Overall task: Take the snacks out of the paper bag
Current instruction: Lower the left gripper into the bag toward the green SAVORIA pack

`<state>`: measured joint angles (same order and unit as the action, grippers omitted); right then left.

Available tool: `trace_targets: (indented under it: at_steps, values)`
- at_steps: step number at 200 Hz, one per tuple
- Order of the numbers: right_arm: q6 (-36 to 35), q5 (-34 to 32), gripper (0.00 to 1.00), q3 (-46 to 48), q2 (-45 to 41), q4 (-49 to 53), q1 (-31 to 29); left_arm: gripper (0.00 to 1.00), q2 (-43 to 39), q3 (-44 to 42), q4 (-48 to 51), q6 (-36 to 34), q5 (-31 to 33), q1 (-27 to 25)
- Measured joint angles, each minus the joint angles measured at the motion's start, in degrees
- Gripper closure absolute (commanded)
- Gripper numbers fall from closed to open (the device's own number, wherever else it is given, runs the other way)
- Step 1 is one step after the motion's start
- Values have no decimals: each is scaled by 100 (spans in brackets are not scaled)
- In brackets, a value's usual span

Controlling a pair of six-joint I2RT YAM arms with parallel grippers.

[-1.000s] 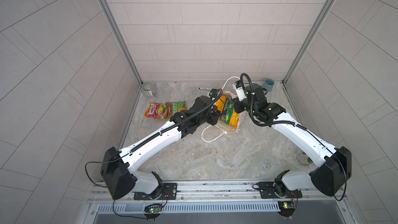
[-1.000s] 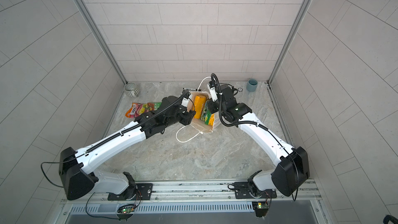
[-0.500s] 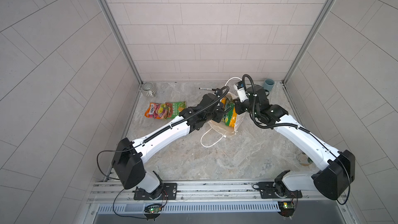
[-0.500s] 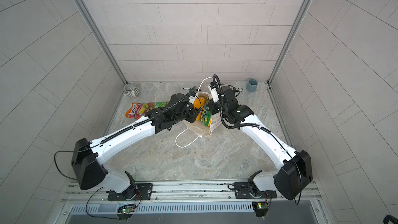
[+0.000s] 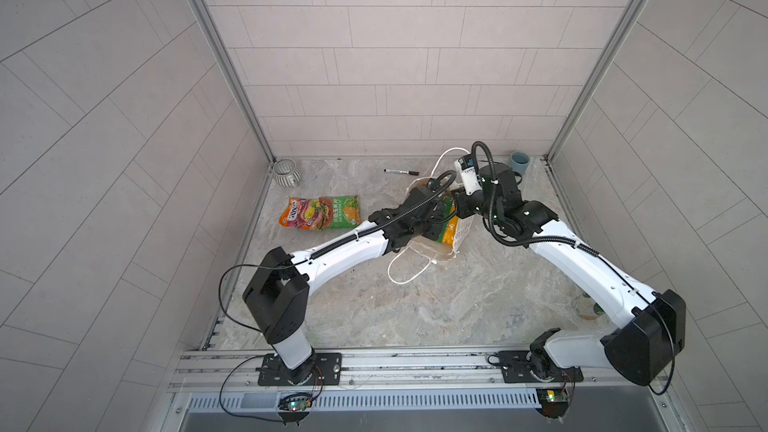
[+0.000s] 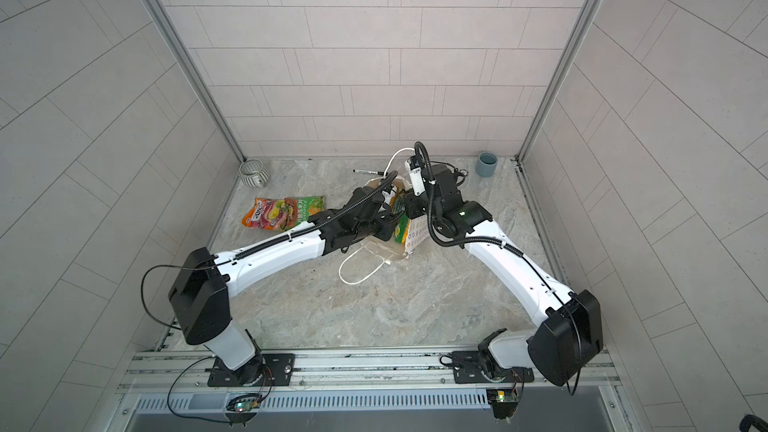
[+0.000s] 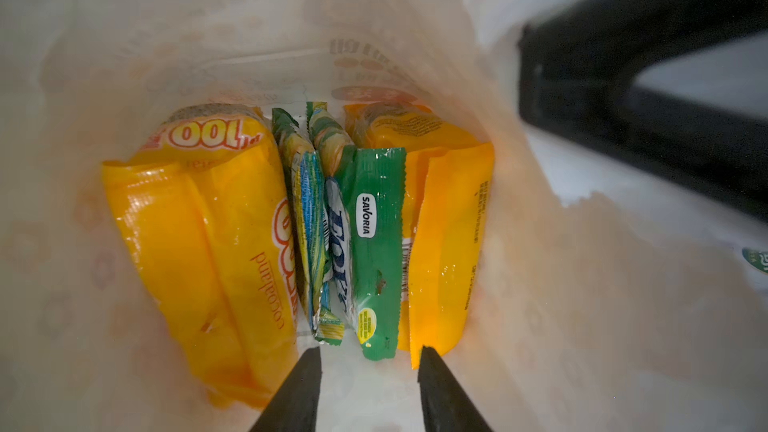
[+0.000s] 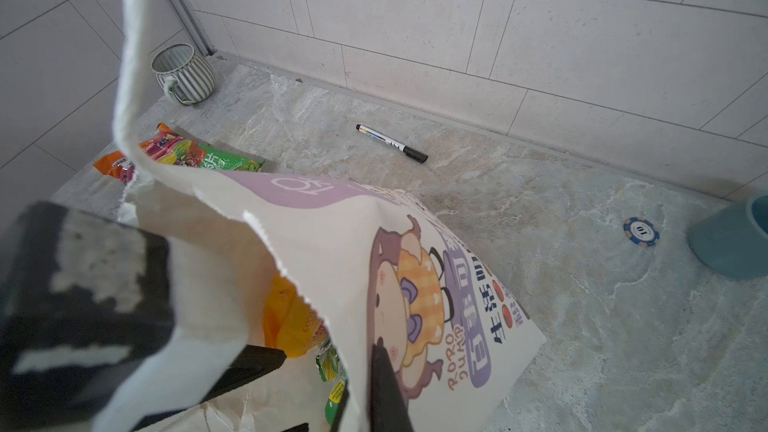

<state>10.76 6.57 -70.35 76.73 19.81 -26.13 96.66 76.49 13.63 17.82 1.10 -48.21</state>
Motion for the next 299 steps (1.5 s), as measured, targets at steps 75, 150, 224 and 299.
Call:
trace_targets:
  at_steps: [75, 150, 224, 299]
  values:
    - [216, 299, 100, -2, 20, -72, 177, 55, 525, 310, -291, 39, 72, -9]
    - [282, 356, 100, -2, 20, -136, 219, 59, 1060, 693, -387, 74, 208, 57]
    - [280, 363, 100, 13, 20, -162, 236, 59, 1423, 874, -420, 168, 221, 122]
    - [280, 396, 100, 42, 20, -203, 251, 80, 1711, 977, -629, 249, 181, 149]
